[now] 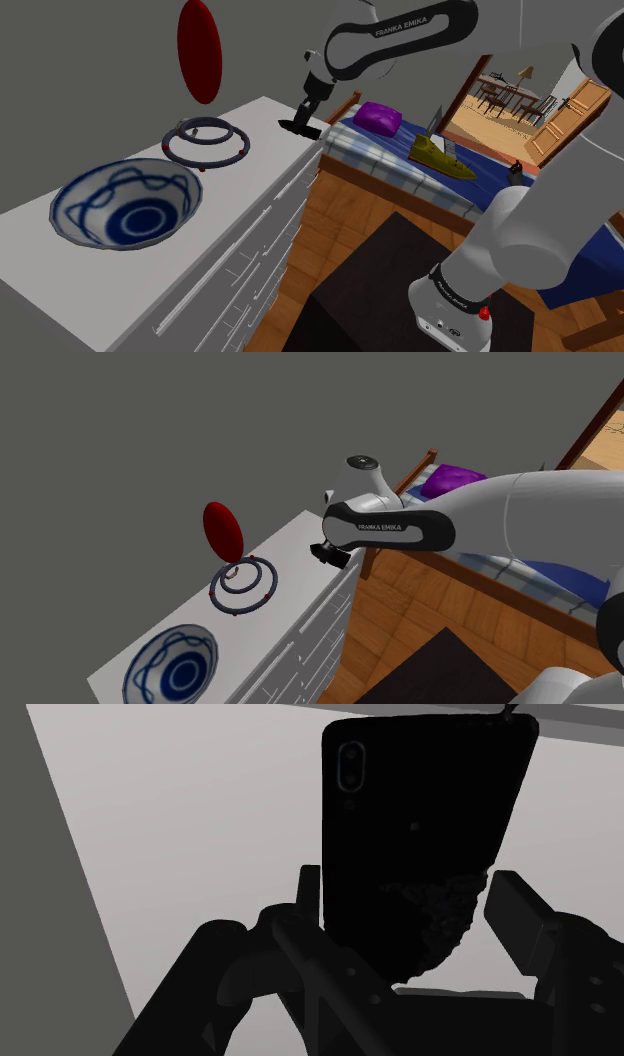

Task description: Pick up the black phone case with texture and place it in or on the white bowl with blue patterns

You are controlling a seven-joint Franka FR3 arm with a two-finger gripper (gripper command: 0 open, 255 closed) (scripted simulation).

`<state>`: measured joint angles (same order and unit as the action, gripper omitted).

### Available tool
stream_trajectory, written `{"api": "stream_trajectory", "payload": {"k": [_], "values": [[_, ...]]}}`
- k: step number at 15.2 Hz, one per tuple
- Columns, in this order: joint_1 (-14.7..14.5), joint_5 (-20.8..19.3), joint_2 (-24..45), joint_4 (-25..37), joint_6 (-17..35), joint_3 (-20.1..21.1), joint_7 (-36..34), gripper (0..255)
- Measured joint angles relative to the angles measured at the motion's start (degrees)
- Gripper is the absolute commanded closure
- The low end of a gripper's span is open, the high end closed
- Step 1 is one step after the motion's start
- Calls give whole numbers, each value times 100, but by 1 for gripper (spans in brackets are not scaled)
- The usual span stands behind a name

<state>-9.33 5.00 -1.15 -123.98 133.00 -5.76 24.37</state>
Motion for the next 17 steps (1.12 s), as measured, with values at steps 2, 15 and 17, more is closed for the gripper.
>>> {"api": "stream_trajectory", "payload": {"k": [2,15,17], "values": [[1,-21,-74,68,-141,0,-20,255],[12,-107,-352,762,-1109,-4,-114,255],[10,-120,-388,885,-1265,1,-134,255]]}}
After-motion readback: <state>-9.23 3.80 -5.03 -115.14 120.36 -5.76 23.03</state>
